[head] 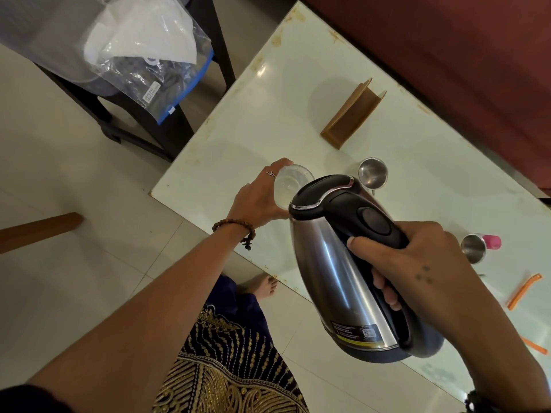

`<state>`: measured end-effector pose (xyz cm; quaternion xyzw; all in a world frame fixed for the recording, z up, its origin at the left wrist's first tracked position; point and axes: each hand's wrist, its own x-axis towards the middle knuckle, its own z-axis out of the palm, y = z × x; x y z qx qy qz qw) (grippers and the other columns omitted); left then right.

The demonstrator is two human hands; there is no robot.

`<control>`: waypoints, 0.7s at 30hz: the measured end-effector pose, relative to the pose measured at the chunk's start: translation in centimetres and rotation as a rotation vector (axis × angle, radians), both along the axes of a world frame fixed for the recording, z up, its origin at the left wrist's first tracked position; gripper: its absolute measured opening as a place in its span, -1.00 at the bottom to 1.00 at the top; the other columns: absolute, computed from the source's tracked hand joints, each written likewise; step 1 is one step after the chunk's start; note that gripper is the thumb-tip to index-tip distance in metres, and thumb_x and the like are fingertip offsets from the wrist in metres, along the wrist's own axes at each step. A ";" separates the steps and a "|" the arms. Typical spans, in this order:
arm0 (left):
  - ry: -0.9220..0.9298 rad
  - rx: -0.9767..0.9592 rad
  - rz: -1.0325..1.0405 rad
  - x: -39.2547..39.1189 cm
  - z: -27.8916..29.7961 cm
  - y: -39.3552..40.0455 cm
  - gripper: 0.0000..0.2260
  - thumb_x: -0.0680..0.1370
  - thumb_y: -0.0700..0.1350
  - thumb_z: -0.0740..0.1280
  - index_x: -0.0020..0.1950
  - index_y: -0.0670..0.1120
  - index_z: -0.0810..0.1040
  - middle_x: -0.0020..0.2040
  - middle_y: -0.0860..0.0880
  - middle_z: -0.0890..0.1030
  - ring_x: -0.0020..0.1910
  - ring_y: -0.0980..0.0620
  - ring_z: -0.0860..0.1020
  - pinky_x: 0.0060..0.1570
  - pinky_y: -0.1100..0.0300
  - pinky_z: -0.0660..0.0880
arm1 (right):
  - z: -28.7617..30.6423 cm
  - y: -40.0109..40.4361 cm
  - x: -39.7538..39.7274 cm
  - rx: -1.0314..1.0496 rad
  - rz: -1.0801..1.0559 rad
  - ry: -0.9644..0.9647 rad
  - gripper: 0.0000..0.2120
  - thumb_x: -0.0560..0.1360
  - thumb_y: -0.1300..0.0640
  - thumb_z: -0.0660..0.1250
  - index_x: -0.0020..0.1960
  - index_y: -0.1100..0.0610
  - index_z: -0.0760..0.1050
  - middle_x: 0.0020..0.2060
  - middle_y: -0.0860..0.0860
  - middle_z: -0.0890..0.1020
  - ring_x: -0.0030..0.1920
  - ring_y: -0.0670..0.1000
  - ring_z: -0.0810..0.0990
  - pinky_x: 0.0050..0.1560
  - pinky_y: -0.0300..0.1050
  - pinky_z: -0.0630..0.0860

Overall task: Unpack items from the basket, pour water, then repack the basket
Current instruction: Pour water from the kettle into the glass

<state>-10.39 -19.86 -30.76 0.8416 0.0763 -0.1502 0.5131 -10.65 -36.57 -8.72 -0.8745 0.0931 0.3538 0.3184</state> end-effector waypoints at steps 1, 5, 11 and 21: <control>-0.002 -0.002 -0.002 0.0 0.1 0.0 -0.27 0.19 0.15 0.46 0.28 0.18 0.21 0.27 0.11 0.41 0.05 0.07 0.47 -0.03 0.13 0.46 | -0.1 0.0 0.0 0.005 -0.003 -0.002 -0.81 0.26 0.00 0.33 -0.50 0.02 0.48 -0.70 -0.02 0.48 -0.69 -0.11 0.41 -0.58 -0.29 0.38; -0.001 0.009 -0.017 0.1 0.1 0.0 -0.25 0.23 0.10 0.50 0.33 0.10 0.21 0.31 0.06 0.40 0.15 -0.04 0.49 0.05 0.03 0.50 | -0.3 -0.3 -0.3 -0.005 0.002 -0.026 -0.73 0.30 0.05 0.36 -0.51 0.09 0.42 -0.69 -0.04 0.48 -0.69 -0.13 0.40 -0.58 -0.31 0.38; 0.018 0.051 -0.031 0.3 -0.1 0.0 -0.24 0.28 0.00 0.51 0.37 0.07 0.20 0.35 0.06 0.38 0.16 -0.07 0.49 0.09 0.01 0.51 | -0.6 -1.5 -1.7 -0.022 0.060 -0.148 -0.82 0.22 -0.06 0.37 -0.38 0.03 0.45 -0.67 -0.01 0.39 -0.63 -0.05 0.31 -0.55 -0.23 0.33; 0.026 0.079 -0.058 0.5 0.3 0.0 -0.26 0.27 -0.01 0.52 0.34 0.08 0.21 0.32 0.07 0.40 0.15 -0.07 0.50 0.07 -0.07 0.52 | -0.8 -3.3 -3.9 0.019 -0.076 -0.355 -0.75 0.14 -0.16 0.26 -0.41 0.01 0.36 -0.59 0.01 0.34 -0.58 -0.09 0.22 -0.49 -0.21 0.31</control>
